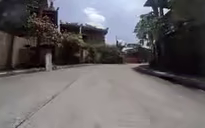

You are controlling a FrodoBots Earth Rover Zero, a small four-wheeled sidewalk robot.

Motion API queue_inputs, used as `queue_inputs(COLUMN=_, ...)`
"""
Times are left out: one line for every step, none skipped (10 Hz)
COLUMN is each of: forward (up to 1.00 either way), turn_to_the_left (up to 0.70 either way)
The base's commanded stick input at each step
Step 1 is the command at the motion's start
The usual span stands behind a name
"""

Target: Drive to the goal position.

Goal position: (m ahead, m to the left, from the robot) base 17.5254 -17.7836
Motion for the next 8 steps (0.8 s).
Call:
queue_inputs(forward=1.0, turn_to_the_left=0.0)
queue_inputs(forward=1.0, turn_to_the_left=0.0)
queue_inputs(forward=1.0, turn_to_the_left=0.0)
queue_inputs(forward=1.0, turn_to_the_left=0.0)
queue_inputs(forward=1.0, turn_to_the_left=0.0)
queue_inputs(forward=1.0, turn_to_the_left=0.0)
queue_inputs(forward=1.0, turn_to_the_left=0.0)
queue_inputs(forward=1.0, turn_to_the_left=0.0)
